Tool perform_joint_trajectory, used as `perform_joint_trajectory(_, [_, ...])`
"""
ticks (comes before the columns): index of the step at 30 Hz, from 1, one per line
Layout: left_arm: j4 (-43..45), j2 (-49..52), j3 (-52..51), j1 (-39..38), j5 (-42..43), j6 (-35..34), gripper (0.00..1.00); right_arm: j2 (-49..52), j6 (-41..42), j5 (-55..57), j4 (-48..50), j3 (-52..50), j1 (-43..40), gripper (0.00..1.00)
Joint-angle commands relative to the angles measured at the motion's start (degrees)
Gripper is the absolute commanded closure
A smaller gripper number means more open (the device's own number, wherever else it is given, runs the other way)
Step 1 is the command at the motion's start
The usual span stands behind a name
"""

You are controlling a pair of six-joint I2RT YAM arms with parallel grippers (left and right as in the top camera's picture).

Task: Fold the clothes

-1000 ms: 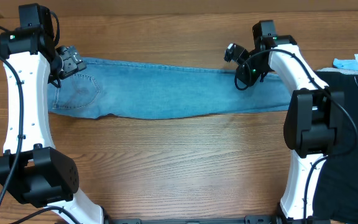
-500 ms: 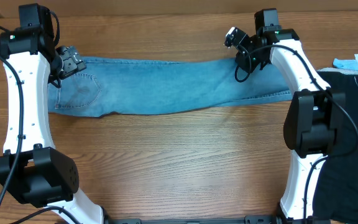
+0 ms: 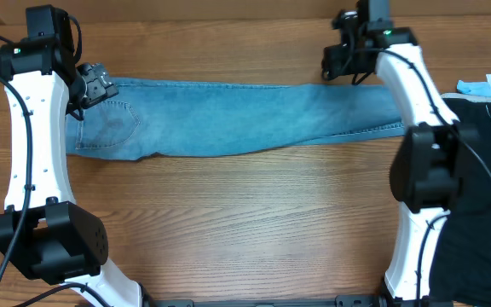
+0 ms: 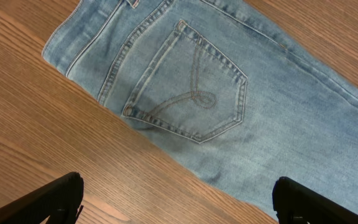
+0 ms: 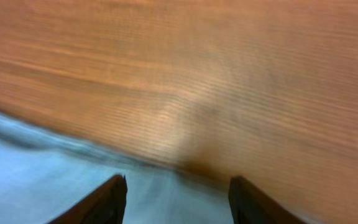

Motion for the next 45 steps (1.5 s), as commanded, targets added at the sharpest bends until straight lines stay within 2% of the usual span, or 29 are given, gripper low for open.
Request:
perform_joint_trajectory(1, [0.17, 0.17, -0.37, 0.09, -0.79, -0.11, 0.0, -7.98, 5.07, -3.78, -8.07, 2.58, 0.33, 0.44])
perform_joint_trajectory(2, [0.17, 0.17, -0.37, 0.09, -0.79, -0.11, 0.0, -8.07, 3.41, -4.24, -9.7, 2.58, 0.92, 0.44])
perform_joint_trajectory(5, [0.17, 0.17, -0.37, 0.09, -0.79, -0.11, 0.0, -8.02, -11.3, -6.38, -12.79, 2.05, 5.57, 0.47])
perform_joint_trajectory(6, [0.17, 0.17, -0.37, 0.09, -0.79, -0.11, 0.0, -7.93, -17.11, -6.67, -10.29, 1.79, 8.44, 0.43])
perform_joint_trajectory(7, [0.17, 0.17, -0.37, 0.09, -0.79, -0.11, 0.0, -7.96, -17.03, -8.2, -8.04, 1.81, 10.4, 0.27])
perform_joint_trajectory(8, [0.2, 0.17, -0.37, 0.09, -0.79, -0.11, 0.0, -7.96, -15.26, -9.79, -6.64, 1.95, 11.89, 0.2])
perform_joint_trajectory(9, [0.17, 0.17, -0.37, 0.09, -0.79, -0.11, 0.0, -7.96, -14.69, -13.09, -5.86, 1.99, 13.57, 0.3])
perform_joint_trajectory(10, [0.17, 0.17, -0.37, 0.09, -0.79, -0.11, 0.0, -7.61, -19.91, -15.26, -4.13, 1.84, 15.23, 0.48])
perform_joint_trajectory(14, [0.2, 0.17, -0.37, 0.09, -0.79, -0.11, 0.0, -2.6, -37.05, -12.68, -1.18, 1.79, 20.57, 0.55])
perform_joint_trajectory(17, [0.17, 0.17, -0.37, 0.09, -0.79, -0.11, 0.0, 3.69, -46.58, -12.7, 4.09, 1.75, 22.58, 0.64])
perform_joint_trajectory(24, [0.17, 0.17, -0.37, 0.09, -0.79, -0.11, 0.0, 11.76, -47.58, -12.46, 17.29, 1.75, 22.69, 0.63])
perform_joint_trajectory(32, [0.17, 0.22, -0.37, 0.09, -0.79, -0.11, 0.0, 16.87, -47.82, -8.63, 20.41, 1.75, 22.64, 0.62])
perform_joint_trajectory(34, [0.17, 0.22, -0.37, 0.09, -0.79, -0.11, 0.0, 16.87, -47.82, -8.63, 20.68, 1.75, 22.53, 0.72])
perform_joint_trajectory(36, [0.17, 0.22, -0.37, 0.09, -0.79, -0.11, 0.0, 16.85, -47.78, -8.63, 20.79, 1.77, 22.21, 0.94])
perform_joint_trajectory(42, [0.2, 0.22, -0.37, 0.09, -0.79, -0.11, 0.0, 16.15, -46.88, -8.66, 22.4, 3.08, 22.16, 0.96])
perform_joint_trajectory(45, [0.17, 0.22, -0.37, 0.09, -0.79, -0.11, 0.0, 13.4, -43.65, -8.63, 23.23, 5.92, 22.16, 0.96])
